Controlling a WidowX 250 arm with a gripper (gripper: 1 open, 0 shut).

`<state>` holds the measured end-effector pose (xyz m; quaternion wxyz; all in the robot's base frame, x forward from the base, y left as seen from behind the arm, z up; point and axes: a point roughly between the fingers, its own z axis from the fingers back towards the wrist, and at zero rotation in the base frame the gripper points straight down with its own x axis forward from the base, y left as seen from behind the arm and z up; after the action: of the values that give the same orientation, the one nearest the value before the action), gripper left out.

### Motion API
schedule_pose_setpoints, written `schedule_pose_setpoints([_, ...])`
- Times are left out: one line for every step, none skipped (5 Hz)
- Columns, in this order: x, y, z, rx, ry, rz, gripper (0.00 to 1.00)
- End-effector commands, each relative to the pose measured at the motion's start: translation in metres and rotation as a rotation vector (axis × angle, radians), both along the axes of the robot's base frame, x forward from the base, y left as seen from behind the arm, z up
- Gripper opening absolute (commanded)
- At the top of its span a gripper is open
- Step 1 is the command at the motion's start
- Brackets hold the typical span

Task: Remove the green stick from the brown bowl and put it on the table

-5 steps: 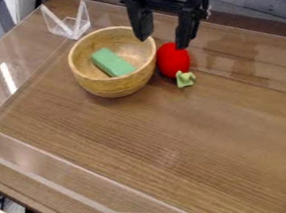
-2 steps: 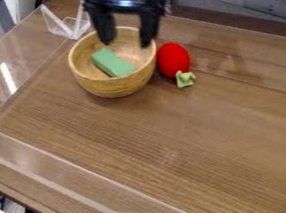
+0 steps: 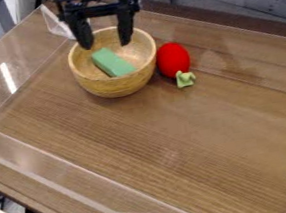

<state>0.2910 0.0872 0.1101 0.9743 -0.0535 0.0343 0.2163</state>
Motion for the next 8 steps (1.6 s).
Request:
schedule_pose_setpoints([-0.001,0.018,0.006,0.013,-0.048,0.104,1.00])
schedule_pose_setpoints([-0.007,0.030,-0.001,0.011,-0.050,0.195,1.00])
schedule_pose_setpoints([-0.004,0.032,-0.001,0.007,-0.055,0.208,1.00])
schedule_pose_setpoints([0.000,0.032,0.001,-0.002,-0.060,0.223,1.00])
schedule_pose_setpoints([0.004,0.032,0.002,-0.009,-0.065,0.233,1.00])
schedule_pose_setpoints([0.001,0.030,0.001,-0.011,-0.071,0.256,1.00])
schedule_pose_setpoints([-0.002,0.028,0.000,-0.011,-0.073,0.269,1.00])
schedule_pose_setpoints([0.005,0.032,0.000,-0.011,-0.084,0.277,1.00])
